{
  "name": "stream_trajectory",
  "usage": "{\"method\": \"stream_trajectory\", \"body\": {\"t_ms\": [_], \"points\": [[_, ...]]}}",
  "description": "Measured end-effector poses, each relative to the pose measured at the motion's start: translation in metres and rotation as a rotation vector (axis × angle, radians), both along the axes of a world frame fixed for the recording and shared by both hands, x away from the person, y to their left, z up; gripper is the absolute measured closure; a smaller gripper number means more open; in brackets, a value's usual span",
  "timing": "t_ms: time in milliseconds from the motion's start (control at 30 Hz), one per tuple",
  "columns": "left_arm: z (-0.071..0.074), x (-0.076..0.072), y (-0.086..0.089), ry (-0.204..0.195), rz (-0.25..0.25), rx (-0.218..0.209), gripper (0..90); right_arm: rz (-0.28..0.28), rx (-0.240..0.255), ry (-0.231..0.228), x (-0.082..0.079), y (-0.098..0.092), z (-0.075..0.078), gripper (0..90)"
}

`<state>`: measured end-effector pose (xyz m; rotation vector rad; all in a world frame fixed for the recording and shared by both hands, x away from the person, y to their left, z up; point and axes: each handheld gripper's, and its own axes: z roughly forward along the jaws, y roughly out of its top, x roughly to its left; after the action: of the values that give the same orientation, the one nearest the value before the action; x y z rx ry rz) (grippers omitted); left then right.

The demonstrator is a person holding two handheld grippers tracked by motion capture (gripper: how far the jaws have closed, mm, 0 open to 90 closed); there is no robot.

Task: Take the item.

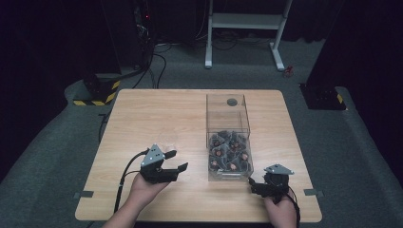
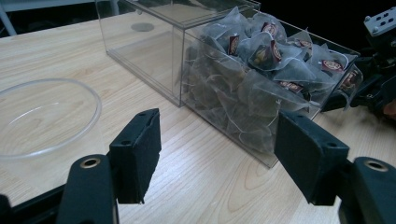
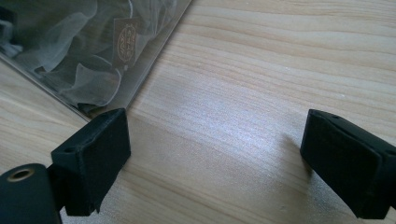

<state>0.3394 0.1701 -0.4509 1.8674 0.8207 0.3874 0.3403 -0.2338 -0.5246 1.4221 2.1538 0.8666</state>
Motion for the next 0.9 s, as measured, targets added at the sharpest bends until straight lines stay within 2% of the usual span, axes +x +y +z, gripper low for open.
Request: {"method": "stream_trajectory", "body": {"t_ms": [900], "points": [[0.011,0.015,-0.025,0.005,-0.039,-0.024,33.0,0.004,-0.003,-0.001,0.0,0.0,0.0,8.2]]}}
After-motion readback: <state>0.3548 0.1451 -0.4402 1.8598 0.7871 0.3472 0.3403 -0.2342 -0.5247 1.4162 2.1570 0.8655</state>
